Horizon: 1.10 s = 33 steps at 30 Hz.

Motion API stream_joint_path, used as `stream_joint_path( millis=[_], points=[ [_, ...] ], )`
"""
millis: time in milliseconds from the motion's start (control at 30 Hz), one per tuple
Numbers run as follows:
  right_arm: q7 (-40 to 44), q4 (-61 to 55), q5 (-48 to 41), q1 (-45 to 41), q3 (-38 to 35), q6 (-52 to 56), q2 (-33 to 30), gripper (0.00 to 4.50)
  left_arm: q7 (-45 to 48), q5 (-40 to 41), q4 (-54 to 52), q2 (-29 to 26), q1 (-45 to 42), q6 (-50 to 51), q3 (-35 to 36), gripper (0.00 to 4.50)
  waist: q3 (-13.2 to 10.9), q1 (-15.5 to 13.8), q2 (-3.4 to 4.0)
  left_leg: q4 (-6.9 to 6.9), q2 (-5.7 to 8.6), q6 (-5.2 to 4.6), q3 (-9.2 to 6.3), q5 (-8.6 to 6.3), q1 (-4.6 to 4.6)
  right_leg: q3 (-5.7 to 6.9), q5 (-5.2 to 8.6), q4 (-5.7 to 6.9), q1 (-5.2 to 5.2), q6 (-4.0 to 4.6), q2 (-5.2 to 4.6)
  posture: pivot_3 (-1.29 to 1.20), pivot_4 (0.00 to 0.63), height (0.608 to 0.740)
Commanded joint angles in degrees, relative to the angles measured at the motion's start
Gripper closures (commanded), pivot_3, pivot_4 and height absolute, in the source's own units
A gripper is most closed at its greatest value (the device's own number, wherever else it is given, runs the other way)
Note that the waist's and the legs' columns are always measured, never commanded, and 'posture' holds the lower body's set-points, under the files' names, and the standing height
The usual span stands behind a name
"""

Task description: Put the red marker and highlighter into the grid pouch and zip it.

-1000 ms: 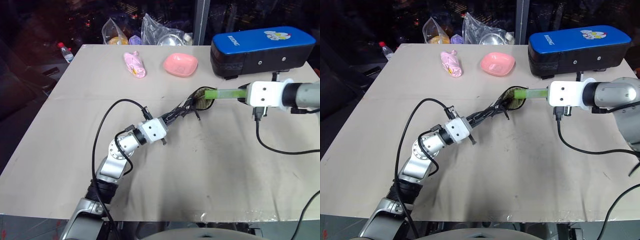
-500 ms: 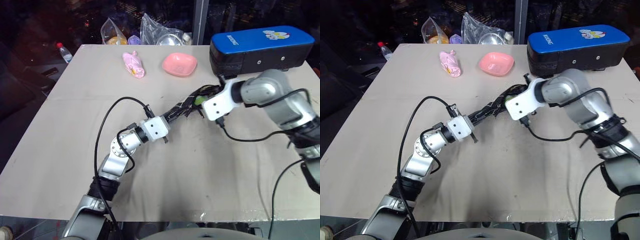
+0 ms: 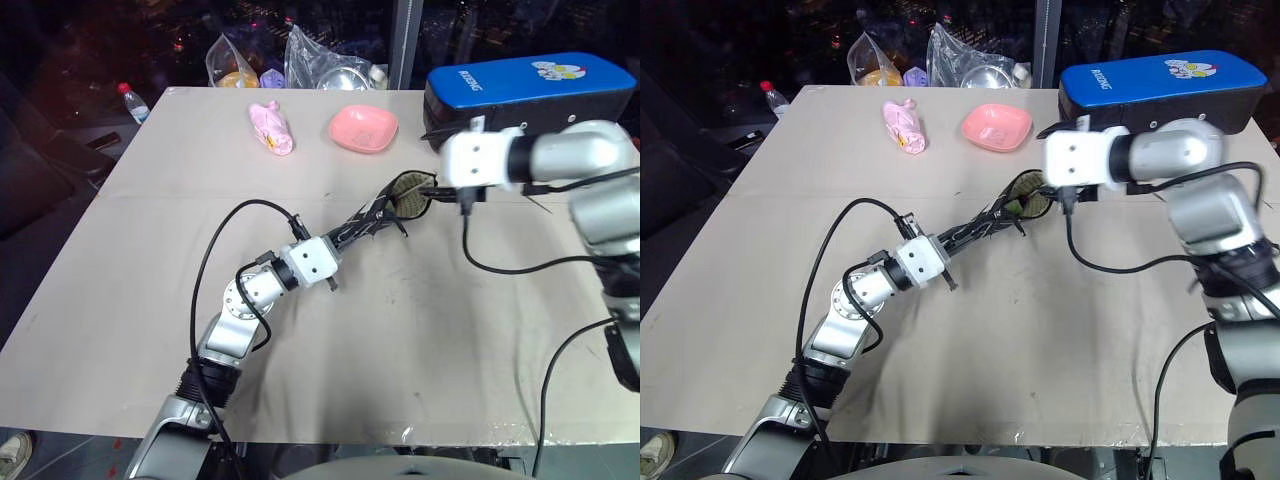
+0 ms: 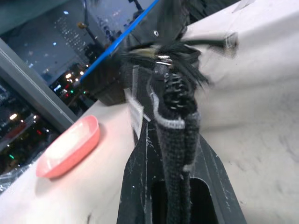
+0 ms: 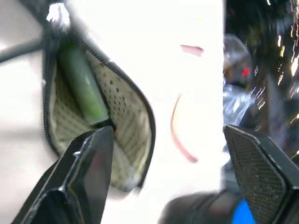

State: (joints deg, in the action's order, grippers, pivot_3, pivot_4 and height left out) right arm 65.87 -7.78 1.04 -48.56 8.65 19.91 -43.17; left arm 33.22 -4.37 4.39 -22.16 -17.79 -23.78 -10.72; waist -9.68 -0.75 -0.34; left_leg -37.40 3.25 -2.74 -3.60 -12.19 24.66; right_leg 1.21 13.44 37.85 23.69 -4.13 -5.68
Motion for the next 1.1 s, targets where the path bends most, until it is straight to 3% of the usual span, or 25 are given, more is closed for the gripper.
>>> stream_joint_path(
  millis=[33,167,267,467,733,867,1033,1067,1100],
  points=[
    [-1.84,-13.57,-13.25,5.48,-8.93,26.93,1.32,0.64,-0.63,0.54,-2.78,0.05,-0.08,0.06,0.61,4.5,0.01,-0.03,-0.01,0.0,-0.04,-0.02,0.0,-0.01,-0.01,0.0,0.0,0.01,-0.01,0.01,-0.02,0.0,0.15,0.726],
    [-9.59,-23.22,-20.0,11.67,-12.5,44.58,6.52,0.64,-0.27,0.92,-2.75,-0.06,-0.13,0.31,0.66,4.5,0.02,0.03,0.01,0.0,-0.08,-0.03,0.01,-0.02,-0.02,0.0,-0.02,0.02,0.0,0.05,-0.25,0.0,0.15,0.726],
    [-16.69,-27.39,-21.59,13.45,-12.58,50.59,12.06,0.64,0.27,1.25,-2.62,-0.25,-0.16,0.24,0.59,4.5,0.03,0.08,0.01,0.0,-0.08,-0.03,0.04,-0.02,-0.02,0.02,-0.02,0.04,0.02,0.05,-0.22,0.0,0.15,0.726],
    [-24.23,-29.93,-21.1,18.96,-9.18,45.4,15.88,0.64,0.46,1.25,-3.07,-0.46,0.24,0.36,0.7,4.5,0.04,-0.08,-0.02,-0.02,0.15,-0.04,-0.03,-0.01,0.04,0.15,-0.02,0.0,-0.02,0.01,-0.17,0.0,0.15,0.726],
    [-28.05,-27.73,-19.62,20.27,-4.0,38.41,15.18,0.64,0.07,0.89,-3.62,-0.29,0.71,0.55,0.59,4.5,0.04,0.1,-0.02,-0.02,0.09,-0.03,-0.06,0.0,-0.02,0.18,-0.02,0.04,-0.02,0.01,-0.07,0.0,0.15,0.726],
    [-29.56,-25.81,-17.93,20.16,-0.79,35.53,15.26,1.55,-0.08,0.87,-3.63,-0.14,0.71,0.71,0.53,4.5,0.04,0.09,-0.02,-0.02,0.09,-0.04,-0.06,0.0,-0.02,0.18,-0.02,0.03,-0.03,0.01,-0.06,0.0,0.15,0.726],
    [-31.84,-24.26,-16.02,19.98,1.23,32.57,14.99,4.06,-0.16,0.86,-3.28,-0.13,0.49,0.72,0.64,4.5,0.04,0.1,-0.02,-0.02,0.09,-0.03,-0.06,0.0,-0.01,0.18,-0.02,0.03,-0.03,0.01,-0.04,0.0,0.15,0.726],
    [-32.1,-24.32,-15.87,20.08,1.33,32.33,14.81,4.46,-0.18,0.86,-3.29,-0.13,0.52,0.73,0.66,4.5,0.04,0.09,-0.02,-0.02,0.09,-0.03,-0.06,0.0,-0.01,0.17,-0.02,0.03,-0.03,0.01,-0.05,0.0,0.15,0.726],
    [-32.51,-24.47,-15.83,20.18,1.17,32.18,14.79,4.46,-0.2,0.84,-3.35,-0.13,0.56,0.75,0.66,4.5,0.04,0.09,-0.02,-0.02,0.09,-0.03,-0.06,0.0,-0.01,0.18,-0.02,0.03,-0.03,0.01,-0.04,0.0,0.15,0.726]
  ],
)
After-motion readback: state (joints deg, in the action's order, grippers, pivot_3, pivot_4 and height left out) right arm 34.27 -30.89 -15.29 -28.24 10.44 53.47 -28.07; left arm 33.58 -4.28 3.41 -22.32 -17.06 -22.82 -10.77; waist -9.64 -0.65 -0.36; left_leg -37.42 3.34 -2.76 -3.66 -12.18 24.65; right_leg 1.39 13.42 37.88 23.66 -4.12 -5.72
